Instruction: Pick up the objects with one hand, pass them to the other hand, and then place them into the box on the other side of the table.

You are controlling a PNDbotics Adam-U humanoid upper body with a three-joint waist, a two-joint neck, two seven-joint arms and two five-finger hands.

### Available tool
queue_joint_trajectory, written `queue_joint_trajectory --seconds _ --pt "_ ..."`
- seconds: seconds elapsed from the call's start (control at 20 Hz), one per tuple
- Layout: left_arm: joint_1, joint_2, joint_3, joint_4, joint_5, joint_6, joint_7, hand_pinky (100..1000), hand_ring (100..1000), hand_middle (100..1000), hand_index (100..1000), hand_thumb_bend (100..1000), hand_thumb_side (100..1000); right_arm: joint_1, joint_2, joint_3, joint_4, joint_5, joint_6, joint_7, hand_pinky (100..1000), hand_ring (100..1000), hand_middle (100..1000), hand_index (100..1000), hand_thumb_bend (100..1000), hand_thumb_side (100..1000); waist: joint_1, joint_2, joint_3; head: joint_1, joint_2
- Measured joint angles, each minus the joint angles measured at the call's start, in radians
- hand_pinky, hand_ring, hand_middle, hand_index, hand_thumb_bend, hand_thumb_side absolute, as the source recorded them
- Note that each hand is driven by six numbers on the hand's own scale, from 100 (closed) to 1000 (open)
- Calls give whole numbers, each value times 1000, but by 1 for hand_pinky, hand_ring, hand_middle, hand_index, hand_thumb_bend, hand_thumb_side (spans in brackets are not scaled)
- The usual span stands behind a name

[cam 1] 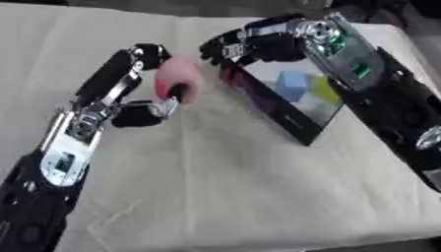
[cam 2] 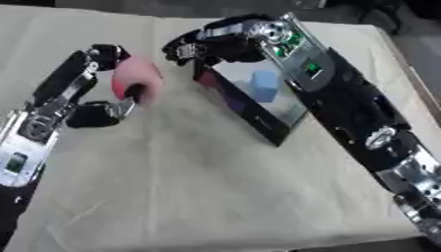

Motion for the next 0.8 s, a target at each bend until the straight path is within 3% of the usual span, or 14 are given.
queue_joint_trajectory --seconds 0.8 --pt "-24 -36 3 -17 -25 15 12 717 649 577 521 100 438 -11 -2 6 -25 5 2 6 810 1000 984 1000 100 776 -2 0 6 -12 0"
